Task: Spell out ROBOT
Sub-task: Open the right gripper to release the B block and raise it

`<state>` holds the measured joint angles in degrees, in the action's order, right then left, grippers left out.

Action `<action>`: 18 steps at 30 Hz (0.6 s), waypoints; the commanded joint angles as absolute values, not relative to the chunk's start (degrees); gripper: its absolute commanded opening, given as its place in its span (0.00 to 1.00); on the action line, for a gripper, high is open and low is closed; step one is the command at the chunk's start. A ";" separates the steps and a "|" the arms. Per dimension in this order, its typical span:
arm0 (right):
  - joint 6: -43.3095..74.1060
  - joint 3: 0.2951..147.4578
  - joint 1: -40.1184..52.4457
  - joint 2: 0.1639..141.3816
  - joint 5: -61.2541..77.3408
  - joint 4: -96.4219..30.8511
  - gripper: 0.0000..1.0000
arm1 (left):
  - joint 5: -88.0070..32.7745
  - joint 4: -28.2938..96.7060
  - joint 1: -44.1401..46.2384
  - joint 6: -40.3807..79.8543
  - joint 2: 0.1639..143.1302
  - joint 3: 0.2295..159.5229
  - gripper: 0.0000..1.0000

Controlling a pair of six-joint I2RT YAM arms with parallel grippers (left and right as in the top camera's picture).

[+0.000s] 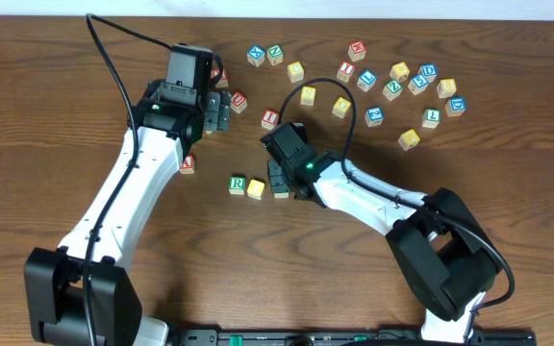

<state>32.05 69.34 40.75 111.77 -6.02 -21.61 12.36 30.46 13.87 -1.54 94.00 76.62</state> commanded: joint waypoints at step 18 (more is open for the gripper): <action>32.47 70.39 37.34 112.53 -10.15 -23.64 0.14 | 13.08 30.65 13.52 -1.91 92.58 77.67 0.96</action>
<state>32.23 69.38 38.54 111.77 -8.19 -23.38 12.36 30.46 13.87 -1.54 94.00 76.62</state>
